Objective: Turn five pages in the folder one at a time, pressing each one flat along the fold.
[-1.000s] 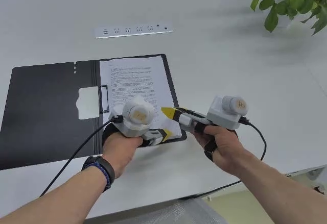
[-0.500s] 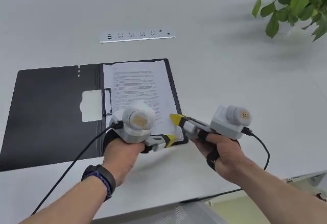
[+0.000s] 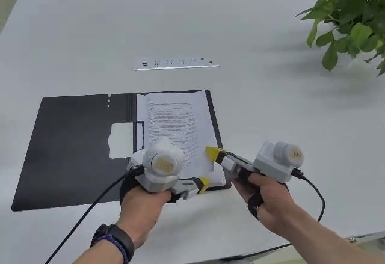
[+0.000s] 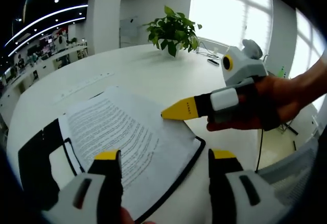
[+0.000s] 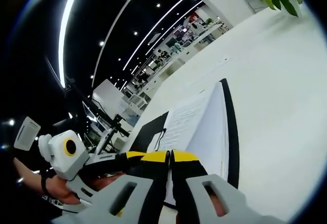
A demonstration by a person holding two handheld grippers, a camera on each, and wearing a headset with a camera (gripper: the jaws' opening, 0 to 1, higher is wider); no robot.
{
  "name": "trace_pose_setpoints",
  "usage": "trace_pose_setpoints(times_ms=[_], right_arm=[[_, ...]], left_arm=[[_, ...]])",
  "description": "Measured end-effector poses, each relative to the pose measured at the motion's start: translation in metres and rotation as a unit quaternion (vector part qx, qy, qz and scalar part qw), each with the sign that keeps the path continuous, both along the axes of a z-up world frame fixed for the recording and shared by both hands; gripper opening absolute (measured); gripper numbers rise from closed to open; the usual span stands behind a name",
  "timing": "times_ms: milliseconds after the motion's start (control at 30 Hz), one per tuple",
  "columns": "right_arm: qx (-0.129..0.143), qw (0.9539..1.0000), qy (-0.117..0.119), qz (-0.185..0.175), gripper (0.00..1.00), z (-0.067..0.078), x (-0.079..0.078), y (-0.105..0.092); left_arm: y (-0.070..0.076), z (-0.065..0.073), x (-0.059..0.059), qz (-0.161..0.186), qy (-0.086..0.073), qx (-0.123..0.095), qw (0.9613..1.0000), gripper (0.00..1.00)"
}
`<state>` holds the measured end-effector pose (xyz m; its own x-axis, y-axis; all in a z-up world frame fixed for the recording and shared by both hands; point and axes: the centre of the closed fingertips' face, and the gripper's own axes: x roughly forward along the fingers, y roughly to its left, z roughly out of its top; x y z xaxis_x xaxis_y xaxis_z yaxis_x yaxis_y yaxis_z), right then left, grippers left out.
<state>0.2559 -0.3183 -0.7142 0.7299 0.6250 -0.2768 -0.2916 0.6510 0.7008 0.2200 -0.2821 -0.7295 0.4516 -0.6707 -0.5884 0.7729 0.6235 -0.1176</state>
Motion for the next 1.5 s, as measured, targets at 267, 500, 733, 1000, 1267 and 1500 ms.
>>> trace_pose_setpoints(times_ms=[267, 500, 733, 1000, 1267, 1500], right_arm=[[0.003, 0.9997, -0.022, 0.014, 0.00, 0.016, 0.004, 0.019], [0.007, 0.9991, -0.036, 0.022, 0.00, 0.028, 0.006, 0.035], [0.014, 0.9982, -0.046, 0.036, 0.00, 0.040, 0.006, 0.061], [0.026, 0.9966, -0.055, 0.057, 0.00, 0.049, 0.008, 0.097], [0.031, 0.9945, -0.056, 0.083, 0.00, 0.052, 0.006, 0.132], [0.032, 0.9931, -0.051, 0.101, 0.00, 0.049, 0.001, 0.161]], left_arm=[[0.034, 0.012, 0.007, 0.030, -0.010, -0.004, 0.9995, 0.70], [0.074, 0.018, 0.011, 0.065, -0.017, 0.000, 0.9977, 0.70], [0.114, 0.029, 0.010, 0.108, -0.021, -0.008, 0.9939, 0.70], [0.150, 0.044, 0.004, 0.139, -0.037, -0.011, 0.9896, 0.71], [0.183, 0.047, 0.001, 0.172, -0.039, -0.012, 0.9843, 0.70], [0.201, 0.051, -0.011, 0.177, -0.043, -0.011, 0.9833, 0.71]])
